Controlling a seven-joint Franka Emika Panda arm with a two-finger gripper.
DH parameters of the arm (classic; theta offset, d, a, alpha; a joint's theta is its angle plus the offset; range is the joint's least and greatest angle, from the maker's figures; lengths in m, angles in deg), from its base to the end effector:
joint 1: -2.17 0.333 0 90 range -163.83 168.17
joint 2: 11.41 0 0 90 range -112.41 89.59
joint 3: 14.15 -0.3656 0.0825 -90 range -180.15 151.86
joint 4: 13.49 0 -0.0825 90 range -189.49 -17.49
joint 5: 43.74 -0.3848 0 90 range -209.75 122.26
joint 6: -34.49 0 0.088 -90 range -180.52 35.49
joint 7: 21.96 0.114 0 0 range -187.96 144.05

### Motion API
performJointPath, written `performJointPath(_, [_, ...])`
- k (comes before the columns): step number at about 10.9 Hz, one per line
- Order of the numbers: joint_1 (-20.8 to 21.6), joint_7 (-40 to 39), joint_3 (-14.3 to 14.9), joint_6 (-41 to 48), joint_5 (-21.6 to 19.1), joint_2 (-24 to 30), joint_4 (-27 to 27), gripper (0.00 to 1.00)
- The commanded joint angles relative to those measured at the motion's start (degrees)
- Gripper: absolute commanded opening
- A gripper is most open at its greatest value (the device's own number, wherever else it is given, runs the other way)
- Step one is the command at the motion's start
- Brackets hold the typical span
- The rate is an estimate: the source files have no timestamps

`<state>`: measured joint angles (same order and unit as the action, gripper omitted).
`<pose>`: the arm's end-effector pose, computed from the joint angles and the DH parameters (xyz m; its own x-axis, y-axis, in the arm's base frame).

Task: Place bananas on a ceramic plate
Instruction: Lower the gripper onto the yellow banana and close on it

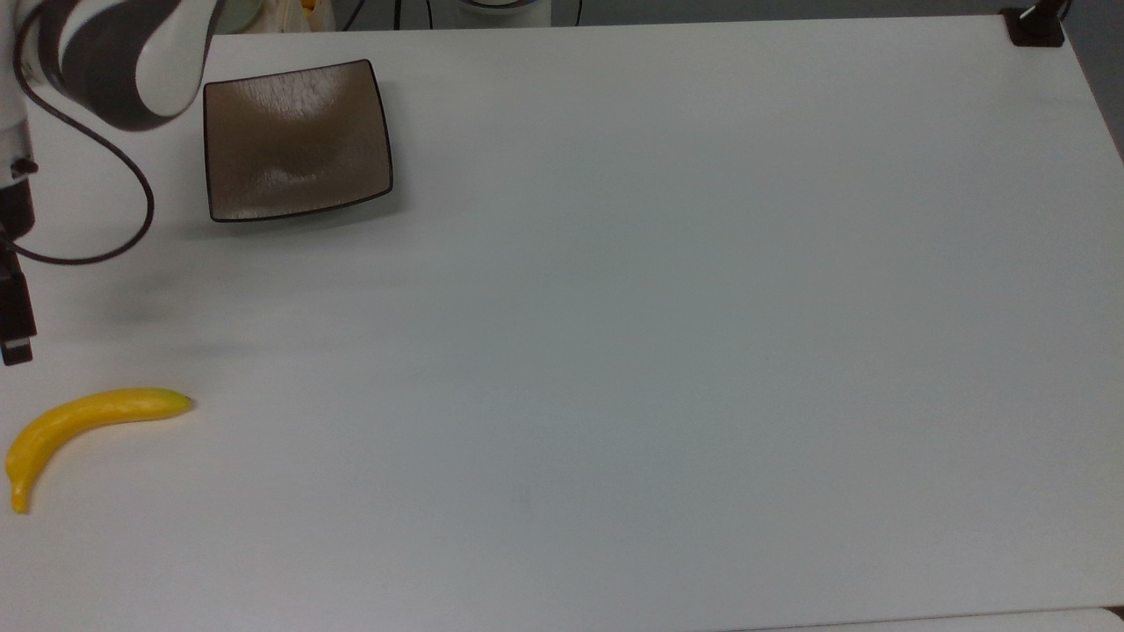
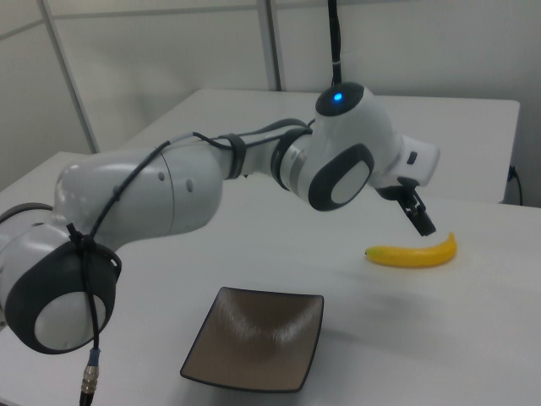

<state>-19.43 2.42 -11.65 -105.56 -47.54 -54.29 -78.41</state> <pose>0.7687 -0.3287 0.4566 0.5218 -0.7104 0.4723 -0.6931 -0.6758 -0.2508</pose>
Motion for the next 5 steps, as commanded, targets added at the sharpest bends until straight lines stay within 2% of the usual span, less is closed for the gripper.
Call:
performJointPath(1, [1.0, 1.1, 0.8, -4.3, 2.0, -3.1, 0.8, 1.0])
performJointPath(3, [2.0, 1.1, 0.8, -5.2, 3.8, -5.7, 1.1, 1.0])
performJointPath(5, [3.0, 1.2, 0.9, -10.8, 4.7, -8.4, 1.0, 1.0])
